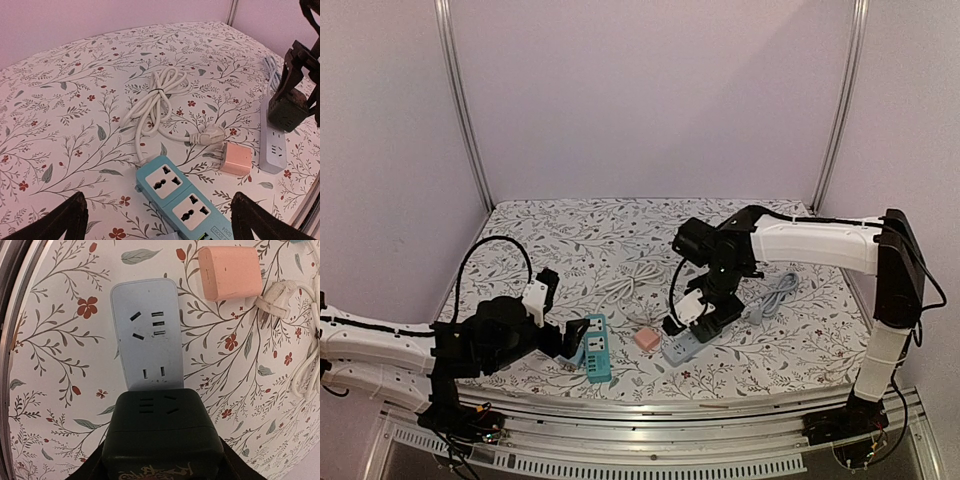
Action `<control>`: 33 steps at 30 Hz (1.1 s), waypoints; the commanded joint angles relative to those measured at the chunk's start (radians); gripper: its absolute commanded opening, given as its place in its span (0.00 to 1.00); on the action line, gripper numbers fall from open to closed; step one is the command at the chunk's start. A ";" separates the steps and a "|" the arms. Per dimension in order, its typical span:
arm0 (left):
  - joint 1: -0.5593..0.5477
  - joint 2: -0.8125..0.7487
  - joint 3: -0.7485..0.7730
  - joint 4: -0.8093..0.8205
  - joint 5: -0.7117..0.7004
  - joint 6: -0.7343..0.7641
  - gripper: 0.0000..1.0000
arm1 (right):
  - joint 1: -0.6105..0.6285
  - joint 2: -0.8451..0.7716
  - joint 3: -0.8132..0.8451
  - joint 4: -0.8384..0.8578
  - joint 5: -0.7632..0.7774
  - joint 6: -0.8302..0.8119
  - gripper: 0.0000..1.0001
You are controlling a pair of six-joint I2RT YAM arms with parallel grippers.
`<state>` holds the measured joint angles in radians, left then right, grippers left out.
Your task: Insert the plug
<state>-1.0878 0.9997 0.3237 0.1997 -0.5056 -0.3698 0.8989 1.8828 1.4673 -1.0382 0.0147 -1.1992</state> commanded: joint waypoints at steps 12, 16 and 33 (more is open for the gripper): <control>0.014 -0.016 -0.017 0.021 0.015 0.002 0.99 | -0.038 0.143 0.013 -0.029 0.033 0.371 0.00; 0.014 -0.013 -0.018 0.023 0.014 0.000 0.99 | -0.012 0.120 -0.073 -0.036 0.090 0.165 0.00; 0.014 -0.025 -0.014 0.008 0.019 -0.001 0.99 | -0.041 0.131 -0.027 0.037 0.035 0.167 0.29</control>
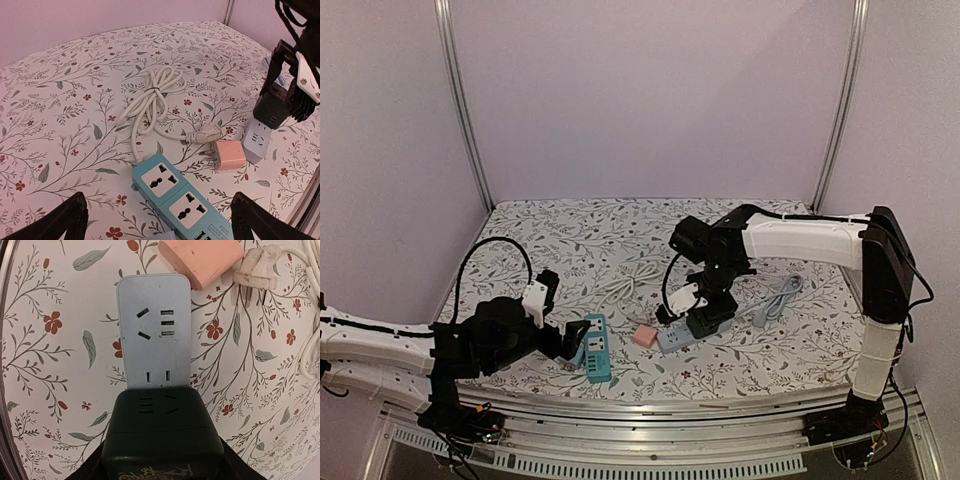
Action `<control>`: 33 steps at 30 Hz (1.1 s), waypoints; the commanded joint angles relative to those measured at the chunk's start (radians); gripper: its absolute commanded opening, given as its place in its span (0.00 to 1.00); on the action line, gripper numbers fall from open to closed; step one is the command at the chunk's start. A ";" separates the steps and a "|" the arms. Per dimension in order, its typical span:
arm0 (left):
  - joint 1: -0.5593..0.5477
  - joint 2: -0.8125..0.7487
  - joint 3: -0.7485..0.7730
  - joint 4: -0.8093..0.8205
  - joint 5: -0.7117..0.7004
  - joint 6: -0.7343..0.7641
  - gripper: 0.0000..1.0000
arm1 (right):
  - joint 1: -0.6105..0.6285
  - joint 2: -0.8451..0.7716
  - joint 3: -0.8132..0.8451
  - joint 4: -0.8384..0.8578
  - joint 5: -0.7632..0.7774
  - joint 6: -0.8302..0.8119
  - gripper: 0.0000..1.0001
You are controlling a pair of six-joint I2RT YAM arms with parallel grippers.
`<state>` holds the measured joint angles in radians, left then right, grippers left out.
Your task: Insert the plug
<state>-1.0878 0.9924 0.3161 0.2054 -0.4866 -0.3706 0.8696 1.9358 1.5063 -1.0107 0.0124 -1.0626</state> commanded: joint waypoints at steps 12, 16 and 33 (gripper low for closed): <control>0.014 -0.027 -0.002 0.002 0.015 -0.009 0.99 | -0.017 -0.156 -0.070 0.055 0.037 0.054 0.99; 0.014 -0.028 0.010 -0.013 0.019 -0.012 0.99 | -0.019 -0.245 -0.093 0.078 0.037 0.062 0.99; 0.014 0.125 0.161 -0.175 0.117 -0.003 0.99 | -0.007 -0.589 -0.386 0.506 0.190 0.465 0.99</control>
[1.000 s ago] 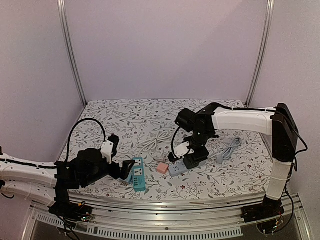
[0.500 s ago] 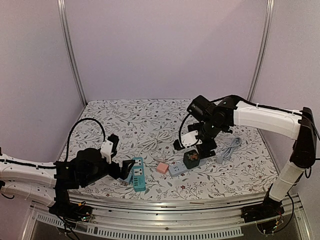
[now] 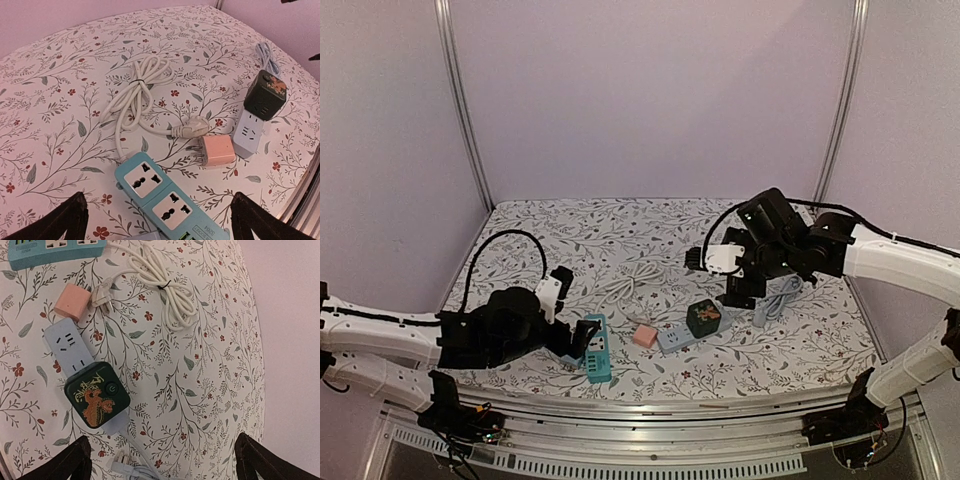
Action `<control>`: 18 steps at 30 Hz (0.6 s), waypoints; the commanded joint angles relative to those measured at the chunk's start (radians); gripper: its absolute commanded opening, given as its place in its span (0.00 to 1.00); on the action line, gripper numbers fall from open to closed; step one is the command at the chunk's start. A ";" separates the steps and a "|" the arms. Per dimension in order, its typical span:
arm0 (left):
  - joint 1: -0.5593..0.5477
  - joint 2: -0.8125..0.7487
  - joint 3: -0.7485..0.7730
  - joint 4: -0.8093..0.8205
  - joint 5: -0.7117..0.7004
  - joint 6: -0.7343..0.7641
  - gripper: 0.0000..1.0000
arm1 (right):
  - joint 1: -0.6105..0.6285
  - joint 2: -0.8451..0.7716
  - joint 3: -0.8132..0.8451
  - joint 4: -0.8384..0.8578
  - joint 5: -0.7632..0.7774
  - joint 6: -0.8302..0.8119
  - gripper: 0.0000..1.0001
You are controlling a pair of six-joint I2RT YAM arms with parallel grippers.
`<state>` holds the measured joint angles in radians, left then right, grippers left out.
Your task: Insert the plug
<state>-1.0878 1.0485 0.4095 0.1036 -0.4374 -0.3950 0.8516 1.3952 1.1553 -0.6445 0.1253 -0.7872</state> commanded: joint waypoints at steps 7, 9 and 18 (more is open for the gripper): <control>0.014 0.321 0.245 -0.160 0.219 0.045 0.94 | 0.063 -0.118 -0.135 0.192 0.142 0.464 0.99; 0.013 0.393 0.296 -0.170 0.249 0.043 0.94 | 0.068 -0.136 -0.145 0.187 0.194 0.535 0.99; 0.007 0.641 0.497 -0.253 0.316 -0.028 0.85 | 0.069 -0.276 -0.201 0.167 0.240 0.773 0.99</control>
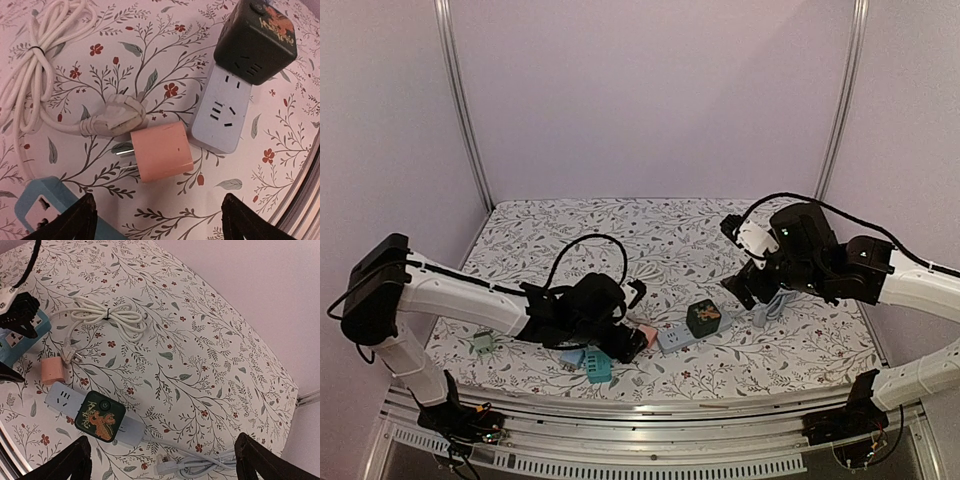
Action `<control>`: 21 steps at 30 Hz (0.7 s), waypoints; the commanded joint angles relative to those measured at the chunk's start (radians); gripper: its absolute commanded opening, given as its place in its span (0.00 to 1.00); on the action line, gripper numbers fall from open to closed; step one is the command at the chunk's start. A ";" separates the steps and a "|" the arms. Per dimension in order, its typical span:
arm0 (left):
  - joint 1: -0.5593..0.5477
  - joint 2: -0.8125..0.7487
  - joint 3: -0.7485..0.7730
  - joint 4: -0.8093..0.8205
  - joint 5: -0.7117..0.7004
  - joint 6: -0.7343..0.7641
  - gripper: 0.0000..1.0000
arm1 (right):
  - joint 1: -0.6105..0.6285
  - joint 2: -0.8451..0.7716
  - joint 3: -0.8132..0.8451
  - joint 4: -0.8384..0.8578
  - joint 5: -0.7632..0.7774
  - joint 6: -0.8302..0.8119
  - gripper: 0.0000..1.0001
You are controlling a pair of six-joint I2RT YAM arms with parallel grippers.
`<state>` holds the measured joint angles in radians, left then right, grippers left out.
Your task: Insert the plug
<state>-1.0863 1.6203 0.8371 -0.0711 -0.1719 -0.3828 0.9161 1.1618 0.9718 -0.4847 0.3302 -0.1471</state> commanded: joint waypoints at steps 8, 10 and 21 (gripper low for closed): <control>-0.013 0.171 0.147 -0.127 0.032 -0.076 0.71 | 0.005 -0.081 -0.034 -0.014 0.017 0.184 0.99; -0.017 0.186 0.162 -0.132 0.022 -0.073 0.69 | 0.005 -0.082 -0.035 -0.013 0.013 0.182 0.99; -0.024 0.235 0.215 -0.162 -0.014 -0.056 0.55 | 0.005 -0.079 -0.039 -0.011 -0.005 0.187 0.99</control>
<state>-1.0981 1.8286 1.0267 -0.2028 -0.1654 -0.4454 0.9165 1.0939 0.9478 -0.4908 0.3340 0.0223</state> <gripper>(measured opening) 0.560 0.989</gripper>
